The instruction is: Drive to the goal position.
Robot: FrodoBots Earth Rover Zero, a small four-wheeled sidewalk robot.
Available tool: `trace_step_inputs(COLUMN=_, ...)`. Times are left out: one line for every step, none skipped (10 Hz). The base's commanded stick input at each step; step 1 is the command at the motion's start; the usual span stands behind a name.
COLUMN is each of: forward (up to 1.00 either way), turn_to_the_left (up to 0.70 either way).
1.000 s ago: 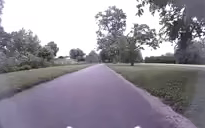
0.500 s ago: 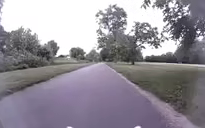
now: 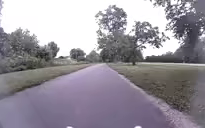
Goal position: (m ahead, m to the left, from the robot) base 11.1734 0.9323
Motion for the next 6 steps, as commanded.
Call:
trace_step_inputs(forward=0.70, turn_to_the_left=0.00)
trace_step_inputs(forward=0.70, turn_to_the_left=0.00)
trace_step_inputs(forward=0.70, turn_to_the_left=0.00)
trace_step_inputs(forward=0.70, turn_to_the_left=0.00)
trace_step_inputs(forward=0.70, turn_to_the_left=0.00)
trace_step_inputs(forward=0.70, turn_to_the_left=0.00)
